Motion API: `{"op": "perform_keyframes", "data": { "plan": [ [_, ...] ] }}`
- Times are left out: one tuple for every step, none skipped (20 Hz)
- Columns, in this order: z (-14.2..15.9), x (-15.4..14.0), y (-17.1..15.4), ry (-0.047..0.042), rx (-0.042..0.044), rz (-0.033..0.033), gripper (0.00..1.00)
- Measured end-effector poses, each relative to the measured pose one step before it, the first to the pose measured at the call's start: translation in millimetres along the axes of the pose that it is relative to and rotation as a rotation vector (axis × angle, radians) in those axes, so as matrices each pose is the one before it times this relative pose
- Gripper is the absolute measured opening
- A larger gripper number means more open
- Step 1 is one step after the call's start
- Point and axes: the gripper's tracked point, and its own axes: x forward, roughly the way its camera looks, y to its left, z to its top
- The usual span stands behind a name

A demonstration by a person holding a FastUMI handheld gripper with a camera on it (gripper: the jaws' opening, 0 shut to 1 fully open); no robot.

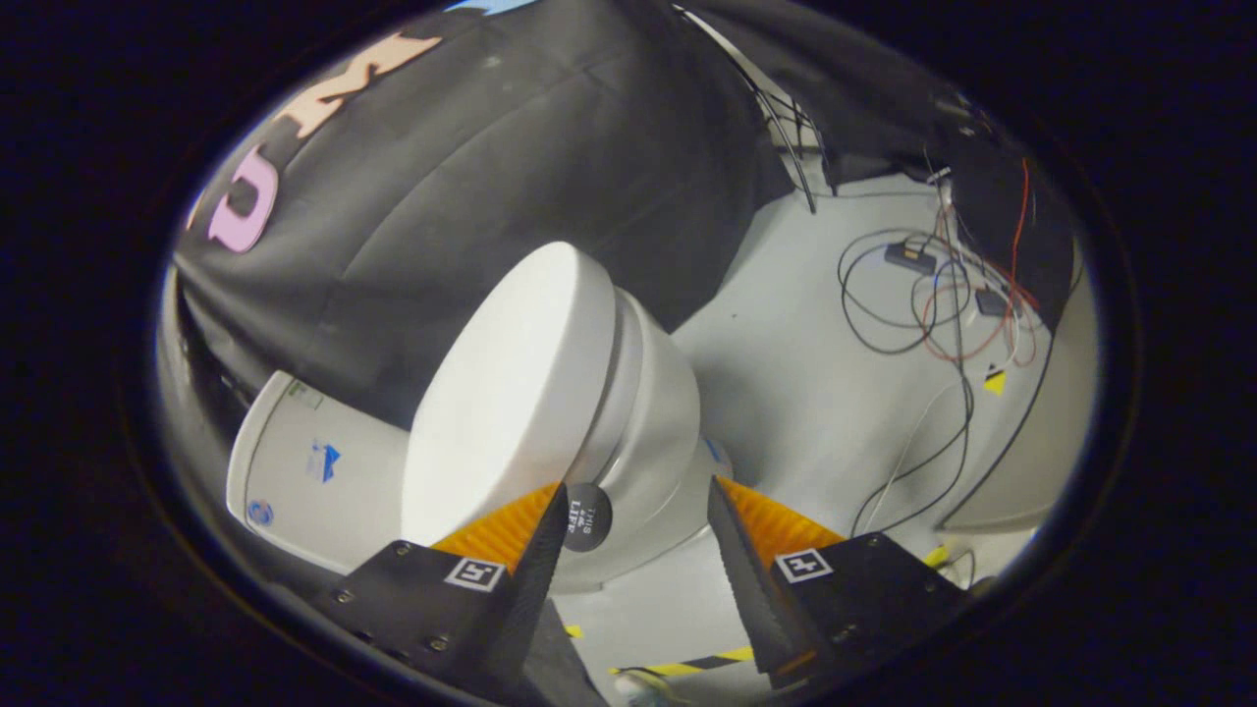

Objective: Open the toilet lid.

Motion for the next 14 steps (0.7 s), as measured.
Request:
{"op": "perform_keyframes", "data": {
  "plan": [
    [-2.39, 4.89, 1.61, 0.01402, 0.02520, 0.00695, 0.85],
    [-3.57, 0.01, 3.82, 0.01649, 0.02922, 0.01703, 0.74],
    [-4.32, 3.21, 4.25, 0.02354, 0.02807, 0.01759, 0.73],
    [-5.44, 3.02, 4.19, 0.02124, 0.02252, 0.02177, 0.73],
    [1.08, 2.92, 6.41, 0.00383, 0.01912, 0.02421, 0.73],
    [-2.84, 5.71, -2.82, -0.00226, -0.00520, -0.02405, 0.60],
    [7.65, 4.44, -0.07, -0.01905, 0.01123, 0.01196, 0.48],
    [0.44, -8.12, 2.78, 0.00364, 0.02269, 0.00367, 0.36],
    [-2.34, 0.94, 4.54, 0.00656, 0.04437, 0.02823, 0.24],
    [-1.47, -1.90, 7.55, 0.00225, 0.04371, 0.03363, 0.24],
    [5.00, 0.38, 1.65, -0.02079, 0.02162, 0.01782, 0.24],
    [0.21, 1.20, 0.27, -0.00459, 0.00005, 0.01418, 0.24],
    [-9.60, 23.26, -7.87, -0.01889, 0.00399, -0.03322, 0.24],
    [15.91, -15.74, 3.28, -0.01161, 0.02373, 0.02053, 0.03]
  ]
}}
